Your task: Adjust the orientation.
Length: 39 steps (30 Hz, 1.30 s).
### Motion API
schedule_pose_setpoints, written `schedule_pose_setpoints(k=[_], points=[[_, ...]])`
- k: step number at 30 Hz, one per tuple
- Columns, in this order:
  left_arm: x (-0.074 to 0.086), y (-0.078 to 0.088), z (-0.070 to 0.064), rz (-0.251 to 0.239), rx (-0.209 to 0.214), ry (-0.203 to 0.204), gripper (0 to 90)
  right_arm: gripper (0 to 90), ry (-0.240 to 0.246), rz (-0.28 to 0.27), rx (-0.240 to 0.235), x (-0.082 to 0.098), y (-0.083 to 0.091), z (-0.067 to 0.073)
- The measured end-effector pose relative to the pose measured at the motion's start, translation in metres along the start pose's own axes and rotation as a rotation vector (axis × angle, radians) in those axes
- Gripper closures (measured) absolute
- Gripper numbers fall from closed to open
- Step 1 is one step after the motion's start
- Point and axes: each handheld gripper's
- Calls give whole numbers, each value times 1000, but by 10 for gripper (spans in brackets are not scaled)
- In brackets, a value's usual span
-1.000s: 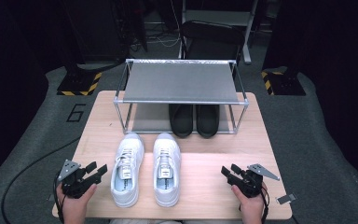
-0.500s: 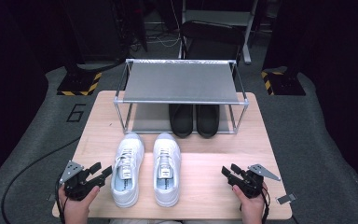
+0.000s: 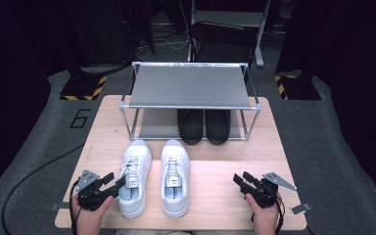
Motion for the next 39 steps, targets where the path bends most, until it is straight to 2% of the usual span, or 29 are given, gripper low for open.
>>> schedule_pose_setpoints(k=[2, 5, 7, 8, 9, 14, 17, 20, 22, 23, 24, 25, 27, 31, 34, 38, 39], points=[[2, -3, -2, 7, -22, -12, 474, 492, -2, 4, -3, 0, 0, 0], [3, -6, -3, 20, -25, -23, 519, 492, 1, 2, -10, 0, 0, 1], [4, -10, -5, 15, -34, -16, 557, 491, 0, 4, -10, 1, 0, 1], [3, -10, -5, 33, -13, -16, 581, 490, -1, 3, -8, 1, 0, 1], [3, -11, -6, 36, -15, -13, 614, 489, -6, 2, -6, 1, 0, 1], [-1, -14, -6, 55, -19, -8, 634, 483, -11, 13, -8, 1, -1, 0], [-3, -15, -8, 65, -27, -44, 674, 479, -10, 12, -15, 2, -3, -2], [-5, -17, -8, 37, -52, -68, 741, 476, -16, 16, -13, 3, -3, -2], [-5, -23, -7, 13, -53, -57, 765, 476, -22, 17, -11, 3, -3, -2], [-6, -24, -6, 15, -47, -56, 773, 476, -24, 15, -11, 3, -4, -2], [-8, -26, -6, 21, -47, -72, 779, 476, -23, 15, -10, 3, -4, -2], [-10, -27, -7, 26, -52, -92, 784, 476, -21, 12, -13, 3, -4, -3], [-12, -29, -7, 26, -56, -106, 787, 476, -33, 15, -10, 4, -4, -3], [-13, -28, -5, 38, -47, -101, 760, 474, -39, 13, -15, 4, -4, -4], [-11, -27, -7, 36, -57, -98, 735, 472, -51, 10, -15, 4, -3, -5], [-10, -28, -3, 136, -37, -88, 680, 471, -60, 6, -18, 4, -3, -7], [-8, -29, -1, 137, -28, -67, 672, 471, -64, 8, -16, 4, -3, -7]])
Point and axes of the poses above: each handheld gripper's, and its own axes: y roughly backward along the jaws, x roughly out of its underside, z roughly to its left, and after that the axes turned 12 degrees about -x, right-handed
